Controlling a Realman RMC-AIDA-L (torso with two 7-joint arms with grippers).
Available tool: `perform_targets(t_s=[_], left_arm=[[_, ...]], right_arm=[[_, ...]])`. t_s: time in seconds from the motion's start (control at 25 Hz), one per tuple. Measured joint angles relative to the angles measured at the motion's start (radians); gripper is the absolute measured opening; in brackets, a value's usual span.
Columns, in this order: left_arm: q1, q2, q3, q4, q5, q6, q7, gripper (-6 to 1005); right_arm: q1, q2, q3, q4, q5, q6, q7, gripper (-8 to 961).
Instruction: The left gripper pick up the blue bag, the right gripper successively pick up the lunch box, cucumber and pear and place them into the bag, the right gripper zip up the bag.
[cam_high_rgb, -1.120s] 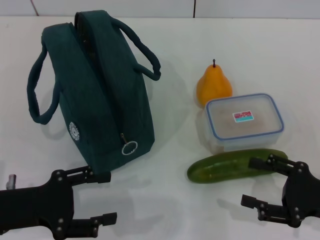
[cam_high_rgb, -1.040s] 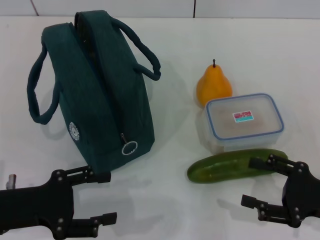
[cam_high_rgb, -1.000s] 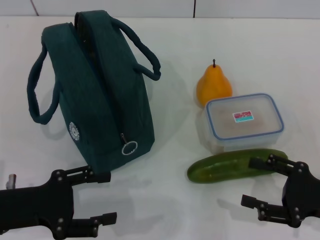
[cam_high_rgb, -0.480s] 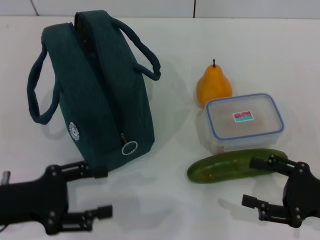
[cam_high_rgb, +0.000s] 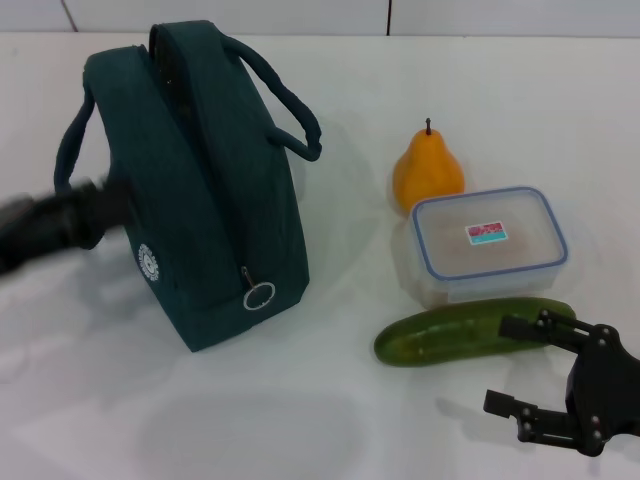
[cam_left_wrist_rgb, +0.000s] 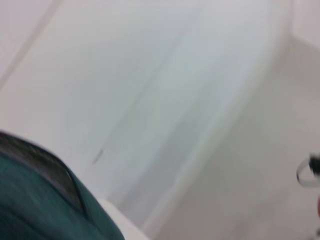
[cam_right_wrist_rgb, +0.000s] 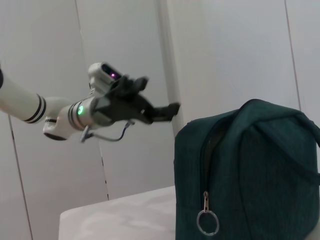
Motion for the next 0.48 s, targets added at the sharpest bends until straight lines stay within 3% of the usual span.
perform_targets(t_s=[0.04, 0.16, 0.48], left_arm=[[-0.025, 0.001, -0.065, 0.015, 0.010, -0.010, -0.089, 799], [-0.045, 0.003, -0.107, 0.048, 0.030, -0.044, -0.174, 798], [-0.126, 0.006, -0.119, 0.325, 0.208, -0.194, -0.578, 798]], right_arm=[[0.000, 0.000, -0.002, 0.000, 0.000, 0.000, 0.000, 777], [0.000, 0.000, -0.001, 0.003, 0.000, 0.000, 0.000, 777], [0.001, 0.000, 0.003, 0.009, 0.000, 0.000, 0.000, 777]])
